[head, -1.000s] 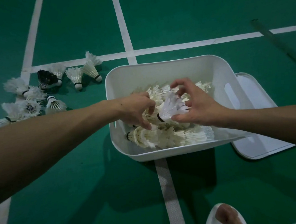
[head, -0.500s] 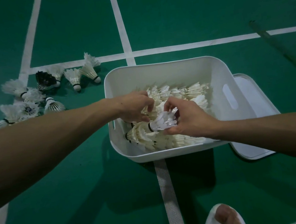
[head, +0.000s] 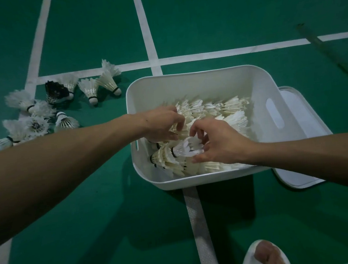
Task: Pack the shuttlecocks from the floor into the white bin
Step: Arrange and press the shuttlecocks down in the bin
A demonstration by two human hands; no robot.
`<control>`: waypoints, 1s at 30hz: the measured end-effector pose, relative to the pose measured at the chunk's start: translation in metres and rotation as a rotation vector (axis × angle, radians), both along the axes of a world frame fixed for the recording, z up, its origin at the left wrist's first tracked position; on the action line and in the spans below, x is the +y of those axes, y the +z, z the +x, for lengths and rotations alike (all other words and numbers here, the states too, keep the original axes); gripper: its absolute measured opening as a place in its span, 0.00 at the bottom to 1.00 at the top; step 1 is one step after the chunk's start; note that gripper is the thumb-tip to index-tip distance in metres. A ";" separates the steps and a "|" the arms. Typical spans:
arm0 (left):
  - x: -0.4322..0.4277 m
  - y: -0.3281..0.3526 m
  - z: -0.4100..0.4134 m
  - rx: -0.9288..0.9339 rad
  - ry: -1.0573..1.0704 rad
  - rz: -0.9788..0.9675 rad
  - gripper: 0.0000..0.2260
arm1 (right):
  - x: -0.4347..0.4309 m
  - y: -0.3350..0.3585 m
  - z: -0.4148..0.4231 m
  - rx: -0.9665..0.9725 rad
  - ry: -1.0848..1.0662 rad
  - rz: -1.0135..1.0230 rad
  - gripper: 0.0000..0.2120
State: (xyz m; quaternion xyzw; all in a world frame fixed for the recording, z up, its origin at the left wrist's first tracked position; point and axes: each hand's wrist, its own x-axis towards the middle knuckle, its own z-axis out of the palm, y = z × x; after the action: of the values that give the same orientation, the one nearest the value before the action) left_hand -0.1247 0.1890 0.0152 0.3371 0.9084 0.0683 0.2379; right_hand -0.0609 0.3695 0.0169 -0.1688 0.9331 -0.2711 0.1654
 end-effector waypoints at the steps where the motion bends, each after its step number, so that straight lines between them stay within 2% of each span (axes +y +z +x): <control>1: 0.000 0.000 0.000 -0.002 -0.001 0.000 0.11 | -0.003 -0.001 0.000 -0.008 -0.005 -0.002 0.26; 6: -0.001 0.005 0.003 -0.015 0.009 0.023 0.10 | -0.006 -0.005 -0.001 -0.067 0.010 -0.021 0.33; 10: -0.005 0.016 0.013 0.023 0.003 0.149 0.07 | -0.001 -0.005 -0.001 -0.131 0.041 -0.037 0.38; 12: -0.003 0.020 0.020 -0.014 -0.041 0.170 0.13 | 0.001 -0.005 -0.004 -0.176 0.036 -0.063 0.36; 14: 0.002 0.016 0.025 -0.022 -0.084 0.104 0.24 | 0.004 -0.003 -0.006 -0.195 0.037 -0.070 0.31; 17: 0.007 0.003 0.031 0.167 -0.201 -0.064 0.37 | 0.012 0.003 -0.008 -0.186 -0.006 -0.118 0.28; 20: 0.008 -0.003 0.032 0.254 -0.239 -0.115 0.37 | 0.024 0.011 -0.011 -0.103 -0.092 -0.159 0.24; 23: 0.008 -0.004 0.029 0.251 -0.151 -0.068 0.36 | 0.040 0.013 -0.016 0.053 -0.118 -0.001 0.21; 25: 0.007 -0.004 0.026 0.228 -0.115 -0.070 0.36 | 0.047 0.012 -0.018 0.119 -0.141 0.103 0.23; 27: 0.008 -0.004 0.025 0.203 -0.114 -0.080 0.36 | 0.053 0.012 -0.017 0.131 -0.157 0.223 0.28; 30: 0.008 -0.005 0.025 0.184 -0.114 -0.083 0.35 | 0.057 0.012 -0.016 0.045 -0.168 0.354 0.35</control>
State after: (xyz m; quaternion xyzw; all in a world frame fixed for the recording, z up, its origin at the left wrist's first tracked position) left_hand -0.0999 0.1974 0.0101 0.3829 0.9078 -0.0142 0.1708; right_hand -0.0771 0.4265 0.0292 -0.0647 0.9805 -0.1117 0.1485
